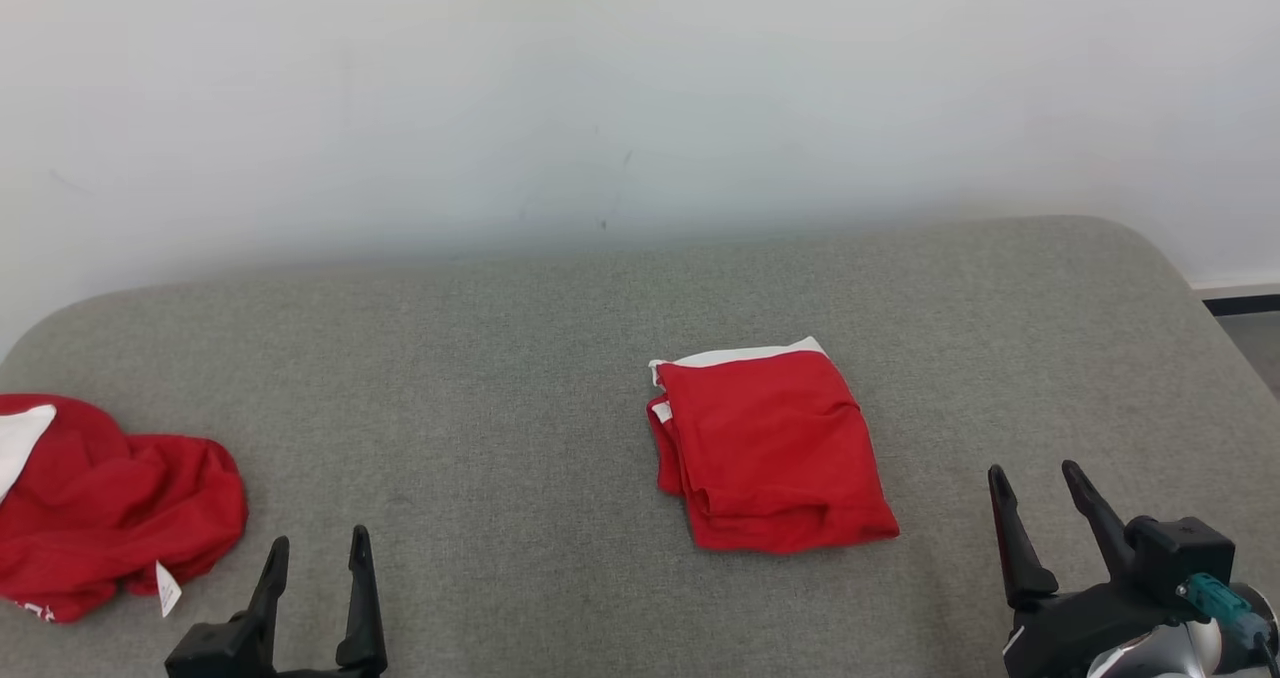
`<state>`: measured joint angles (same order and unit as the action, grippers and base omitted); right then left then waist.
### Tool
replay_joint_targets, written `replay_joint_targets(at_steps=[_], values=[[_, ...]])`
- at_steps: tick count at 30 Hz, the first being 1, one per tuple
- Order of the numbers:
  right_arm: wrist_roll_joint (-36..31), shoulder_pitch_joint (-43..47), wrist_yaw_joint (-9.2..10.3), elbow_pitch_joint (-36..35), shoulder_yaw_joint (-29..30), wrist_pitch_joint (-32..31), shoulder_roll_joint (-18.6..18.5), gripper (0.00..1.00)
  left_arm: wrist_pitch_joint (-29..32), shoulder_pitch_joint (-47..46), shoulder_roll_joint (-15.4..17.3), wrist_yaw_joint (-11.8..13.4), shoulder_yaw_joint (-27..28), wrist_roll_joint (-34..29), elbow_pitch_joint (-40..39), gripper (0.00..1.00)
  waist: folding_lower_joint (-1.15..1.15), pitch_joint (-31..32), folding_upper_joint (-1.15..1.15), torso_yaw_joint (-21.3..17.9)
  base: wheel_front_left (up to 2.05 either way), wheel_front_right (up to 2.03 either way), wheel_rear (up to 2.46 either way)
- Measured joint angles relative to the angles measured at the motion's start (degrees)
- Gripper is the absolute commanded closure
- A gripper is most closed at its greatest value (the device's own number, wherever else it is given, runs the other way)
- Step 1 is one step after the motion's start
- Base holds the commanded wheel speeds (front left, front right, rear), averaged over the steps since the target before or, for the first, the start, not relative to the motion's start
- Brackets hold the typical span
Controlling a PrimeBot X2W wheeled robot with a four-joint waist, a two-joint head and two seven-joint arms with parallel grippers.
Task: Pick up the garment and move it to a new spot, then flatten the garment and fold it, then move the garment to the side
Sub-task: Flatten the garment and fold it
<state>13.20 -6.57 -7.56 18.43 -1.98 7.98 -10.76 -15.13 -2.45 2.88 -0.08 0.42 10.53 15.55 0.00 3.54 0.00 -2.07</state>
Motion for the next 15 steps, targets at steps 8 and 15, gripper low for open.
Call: replay_joint_targets(at_steps=[8,15], values=[[1.35,0.28,0.0,-0.05,-0.36,-1.51,-0.37,0.0,0.0,-1.07,0.0,-0.04,0.21,0.07,3.15,0.0,0.0,0.39,0.0,-0.75,0.0,0.0,0.0],[1.34,0.68,0.0,-0.49,-0.12,-2.49,-0.73,0.0,0.0,-1.69,-0.01,0.04,0.14,0.05,3.32,0.0,0.0,0.29,0.0,-0.6,0.0,0.0,0.0]])
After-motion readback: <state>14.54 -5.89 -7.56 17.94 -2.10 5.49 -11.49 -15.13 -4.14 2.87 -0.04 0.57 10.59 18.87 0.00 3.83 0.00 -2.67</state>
